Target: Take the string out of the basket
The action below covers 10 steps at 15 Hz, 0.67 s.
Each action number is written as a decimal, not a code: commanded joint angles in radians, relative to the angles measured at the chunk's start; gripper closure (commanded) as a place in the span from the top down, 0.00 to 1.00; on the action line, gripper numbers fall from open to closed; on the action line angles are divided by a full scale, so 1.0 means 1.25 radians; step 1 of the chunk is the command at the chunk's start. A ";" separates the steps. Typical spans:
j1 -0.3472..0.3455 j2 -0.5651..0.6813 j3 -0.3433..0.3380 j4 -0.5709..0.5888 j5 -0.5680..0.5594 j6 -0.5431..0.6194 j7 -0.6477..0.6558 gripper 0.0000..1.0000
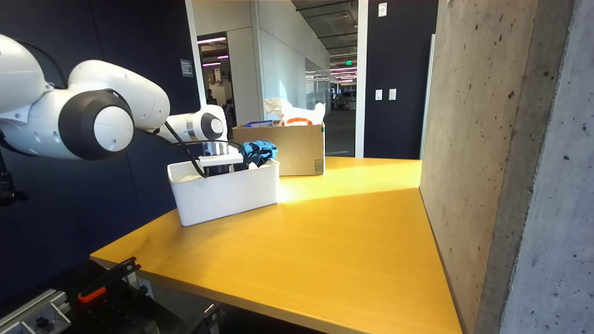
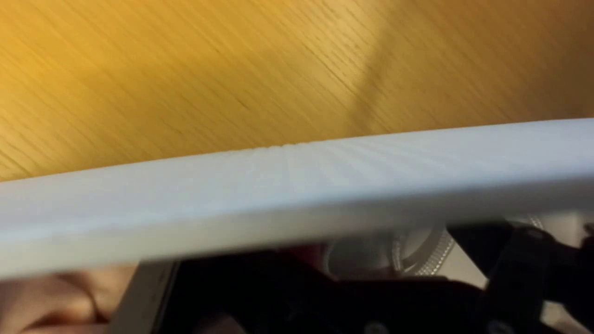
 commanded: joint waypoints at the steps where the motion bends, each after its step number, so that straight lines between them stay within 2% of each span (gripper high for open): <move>1: 0.019 0.037 -0.003 0.033 -0.005 0.046 -0.018 0.74; 6: 0.035 0.039 -0.005 0.031 -0.005 0.076 -0.008 0.35; 10: 0.045 0.011 -0.003 0.007 -0.002 0.063 0.003 0.07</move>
